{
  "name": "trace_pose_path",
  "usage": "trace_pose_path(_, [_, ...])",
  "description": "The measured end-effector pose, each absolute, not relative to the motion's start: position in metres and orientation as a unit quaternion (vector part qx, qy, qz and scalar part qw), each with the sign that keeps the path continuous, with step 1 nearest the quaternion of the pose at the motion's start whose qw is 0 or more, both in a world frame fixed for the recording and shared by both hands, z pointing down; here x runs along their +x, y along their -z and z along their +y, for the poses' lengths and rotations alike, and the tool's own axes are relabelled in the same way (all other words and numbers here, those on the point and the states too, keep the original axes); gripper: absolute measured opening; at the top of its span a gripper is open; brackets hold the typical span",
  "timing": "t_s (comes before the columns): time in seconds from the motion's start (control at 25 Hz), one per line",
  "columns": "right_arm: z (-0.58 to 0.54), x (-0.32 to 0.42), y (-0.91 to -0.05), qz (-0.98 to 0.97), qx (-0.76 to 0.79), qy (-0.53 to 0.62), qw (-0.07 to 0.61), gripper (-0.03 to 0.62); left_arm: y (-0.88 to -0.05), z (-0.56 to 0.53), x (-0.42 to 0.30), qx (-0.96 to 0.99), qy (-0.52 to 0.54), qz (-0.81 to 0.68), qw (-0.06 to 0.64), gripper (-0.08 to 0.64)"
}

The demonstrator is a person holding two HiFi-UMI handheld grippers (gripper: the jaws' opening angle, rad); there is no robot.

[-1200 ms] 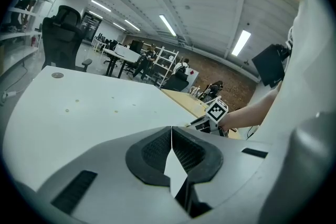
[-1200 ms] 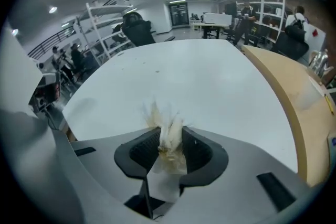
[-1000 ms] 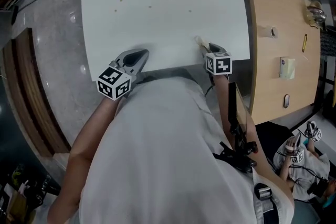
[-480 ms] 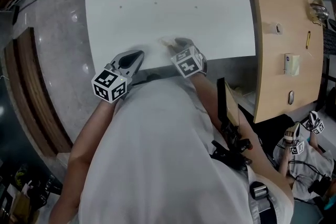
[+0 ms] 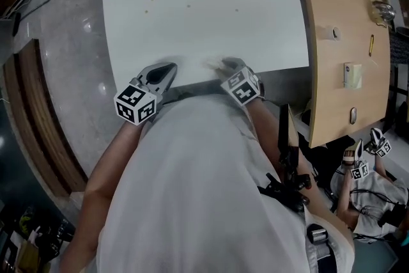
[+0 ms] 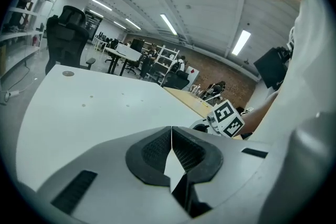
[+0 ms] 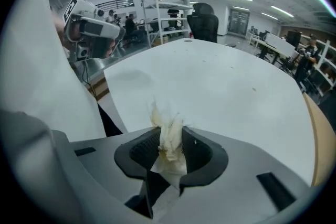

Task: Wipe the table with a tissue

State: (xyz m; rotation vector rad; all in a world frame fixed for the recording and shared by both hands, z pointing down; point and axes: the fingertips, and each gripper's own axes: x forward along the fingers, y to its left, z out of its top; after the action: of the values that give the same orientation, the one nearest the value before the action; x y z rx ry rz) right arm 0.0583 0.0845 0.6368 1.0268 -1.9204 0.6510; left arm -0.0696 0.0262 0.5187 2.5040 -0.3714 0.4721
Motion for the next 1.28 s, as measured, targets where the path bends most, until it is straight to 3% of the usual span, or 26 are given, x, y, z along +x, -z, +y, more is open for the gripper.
trace_pose_path(0.28, [0.113,0.199,-0.640,-0.674,0.534,-0.321,0.396,0.114,-0.520,0.024,-0.041,0.935,-0.176,-0.124,0.283,0.008])
trace_pose_path(0.52, [0.087,0.270,-0.631,-0.628,0.599,-0.339,0.362,0.112,-0.517,0.016,-0.013,0.932,-0.170,-0.146,0.283,0.008])
trace_pose_path(0.84, [0.000,0.282,-0.618,-0.678,0.578,-0.327,0.315,0.114,-0.506,0.012,0.011,0.924,-0.162,-0.193,0.287,0.008])
trace_pose_path(1.28, [-0.098,0.281,-0.634,-0.705,0.540,-0.259,0.381,0.112,-0.504,0.018,0.000,0.897,-0.162,-0.275,0.307,0.008])
